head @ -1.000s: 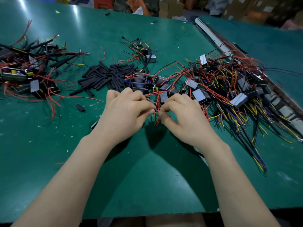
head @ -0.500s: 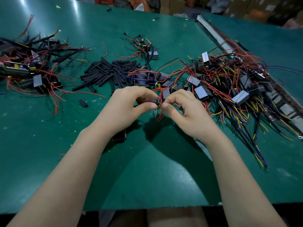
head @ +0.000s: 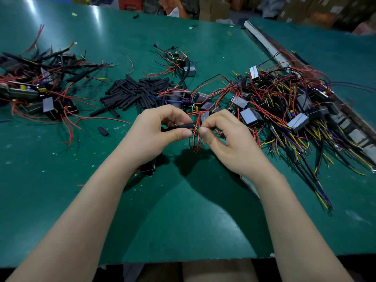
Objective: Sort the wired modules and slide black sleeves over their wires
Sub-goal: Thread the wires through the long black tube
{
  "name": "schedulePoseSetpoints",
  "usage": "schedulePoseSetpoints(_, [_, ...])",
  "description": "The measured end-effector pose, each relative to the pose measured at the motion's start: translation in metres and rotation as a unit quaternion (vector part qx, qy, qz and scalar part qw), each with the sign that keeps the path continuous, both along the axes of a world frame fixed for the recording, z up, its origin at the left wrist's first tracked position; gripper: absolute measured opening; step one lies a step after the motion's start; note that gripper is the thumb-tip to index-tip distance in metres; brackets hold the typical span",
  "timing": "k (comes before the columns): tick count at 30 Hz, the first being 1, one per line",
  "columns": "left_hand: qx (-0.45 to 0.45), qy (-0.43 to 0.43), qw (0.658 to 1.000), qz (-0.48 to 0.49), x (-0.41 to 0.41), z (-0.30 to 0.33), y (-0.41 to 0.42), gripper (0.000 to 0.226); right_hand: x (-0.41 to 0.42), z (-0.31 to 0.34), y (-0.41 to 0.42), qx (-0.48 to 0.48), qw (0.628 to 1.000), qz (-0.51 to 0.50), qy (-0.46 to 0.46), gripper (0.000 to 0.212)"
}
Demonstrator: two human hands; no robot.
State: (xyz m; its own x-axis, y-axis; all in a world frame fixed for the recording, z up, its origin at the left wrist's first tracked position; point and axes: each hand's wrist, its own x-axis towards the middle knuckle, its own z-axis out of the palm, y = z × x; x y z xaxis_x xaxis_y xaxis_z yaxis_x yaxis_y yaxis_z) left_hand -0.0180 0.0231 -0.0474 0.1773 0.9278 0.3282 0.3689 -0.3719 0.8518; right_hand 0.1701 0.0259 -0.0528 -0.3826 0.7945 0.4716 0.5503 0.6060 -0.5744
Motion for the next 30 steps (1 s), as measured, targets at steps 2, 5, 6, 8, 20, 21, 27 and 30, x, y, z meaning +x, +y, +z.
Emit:
schedulePoseSetpoints(2, [-0.003,-0.001,1.0,-0.004,-0.0006,-0.0003,0.0004,0.025,-0.0011,0.0005,-0.0008,0.001,1.0,0.001,-0.002,0.011])
schedulePoseSetpoints(5, [-0.006,-0.002,1.0,-0.011,-0.0003,0.0001,0.0001,0.024,-0.0017,0.0015,-0.0014,-0.002,1.0,0.003,-0.001,0.011])
schedulePoseSetpoints(6, [-0.005,-0.003,1.0,-0.012,-0.0002,0.0004,-0.0002,0.025,-0.0018,0.0018,-0.0015,-0.006,1.0,0.002,0.002,0.011])
schedulePoseSetpoints(8, [-0.003,-0.006,1.0,-0.015,0.0003,0.001,-0.0007,0.025,-0.0027,0.002,-0.0016,-0.005,1.0,0.001,0.007,0.01])
schedulePoseSetpoints(20, [0.035,0.024,0.999,-0.004,0.0006,-0.0005,-0.0015,0.027,-0.0002,0.0019,-0.0017,0.003,1.0,0.005,-0.019,0.009])
schedulePoseSetpoints(21, [0.047,0.036,0.998,-0.001,0.0004,-0.0009,-0.0015,0.025,0.0003,0.002,-0.0021,0.004,1.0,0.006,-0.025,0.009])
schedulePoseSetpoints(27, [0.125,0.104,0.987,-0.006,0.0017,-0.0012,-0.0007,0.014,0.0042,0.0026,-0.0015,0.025,0.995,0.013,-0.095,0.01])
schedulePoseSetpoints(30, [0.136,0.125,0.983,-0.006,0.0016,-0.0024,-0.0003,0.015,0.0038,0.0033,-0.0019,0.039,0.993,0.022,-0.108,0.01])
